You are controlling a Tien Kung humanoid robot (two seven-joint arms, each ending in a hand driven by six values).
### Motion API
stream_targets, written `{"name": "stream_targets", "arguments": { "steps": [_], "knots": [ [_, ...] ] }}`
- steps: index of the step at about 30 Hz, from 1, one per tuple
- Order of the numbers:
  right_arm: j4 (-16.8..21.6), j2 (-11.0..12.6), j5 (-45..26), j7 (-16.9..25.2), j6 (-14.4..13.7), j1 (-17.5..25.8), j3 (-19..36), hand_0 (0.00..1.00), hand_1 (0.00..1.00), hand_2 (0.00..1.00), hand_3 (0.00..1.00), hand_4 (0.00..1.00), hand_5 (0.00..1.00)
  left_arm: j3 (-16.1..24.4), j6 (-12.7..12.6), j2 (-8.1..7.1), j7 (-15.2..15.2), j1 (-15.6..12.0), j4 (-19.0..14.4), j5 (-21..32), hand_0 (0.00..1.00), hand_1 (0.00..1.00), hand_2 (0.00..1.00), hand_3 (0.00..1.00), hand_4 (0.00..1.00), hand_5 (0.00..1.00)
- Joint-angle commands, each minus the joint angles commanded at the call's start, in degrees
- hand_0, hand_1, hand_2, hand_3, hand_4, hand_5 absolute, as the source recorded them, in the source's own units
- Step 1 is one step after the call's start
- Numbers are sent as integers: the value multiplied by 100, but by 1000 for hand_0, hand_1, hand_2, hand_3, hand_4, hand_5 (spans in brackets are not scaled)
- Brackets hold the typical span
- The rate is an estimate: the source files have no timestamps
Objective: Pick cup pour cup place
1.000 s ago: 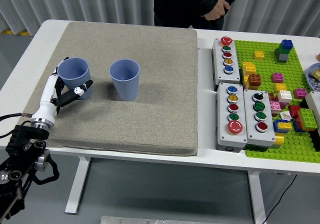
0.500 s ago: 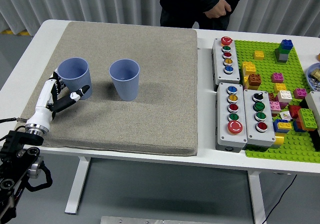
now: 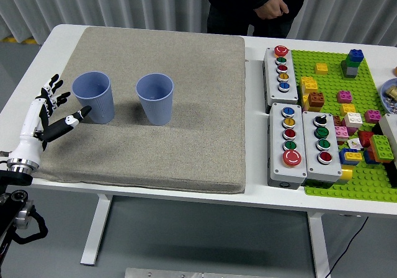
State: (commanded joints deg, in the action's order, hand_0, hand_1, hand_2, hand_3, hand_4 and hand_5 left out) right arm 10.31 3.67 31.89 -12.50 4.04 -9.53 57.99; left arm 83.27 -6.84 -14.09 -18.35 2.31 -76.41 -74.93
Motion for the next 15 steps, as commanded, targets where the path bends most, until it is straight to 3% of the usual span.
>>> {"name": "stream_targets", "arguments": {
  "steps": [5, 10, 12, 15],
  "knots": [
    [0, 7, -8, 3, -9, 20, -6, 675, 678, 689, 643, 424, 165, 316, -113, -24, 92, 316, -673, -124, 838, 856, 998, 998, 988, 391],
    [0, 33, -60, 18, -24, 16, -31, 675, 678, 689, 643, 424, 165, 619, -92, -93, 241, 1006, -1163, -304, 838, 856, 998, 998, 988, 391],
    [0, 36, -64, 19, -26, 14, -32, 675, 678, 688, 641, 425, 164, 635, -91, -93, 252, 1101, -1201, -321, 839, 856, 998, 996, 987, 404],
    [0, 52, -88, 31, -34, -7, -40, 675, 678, 688, 641, 425, 164, 639, -85, 39, 210, 1561, -1130, -366, 839, 856, 998, 996, 987, 404]
  ]
}}
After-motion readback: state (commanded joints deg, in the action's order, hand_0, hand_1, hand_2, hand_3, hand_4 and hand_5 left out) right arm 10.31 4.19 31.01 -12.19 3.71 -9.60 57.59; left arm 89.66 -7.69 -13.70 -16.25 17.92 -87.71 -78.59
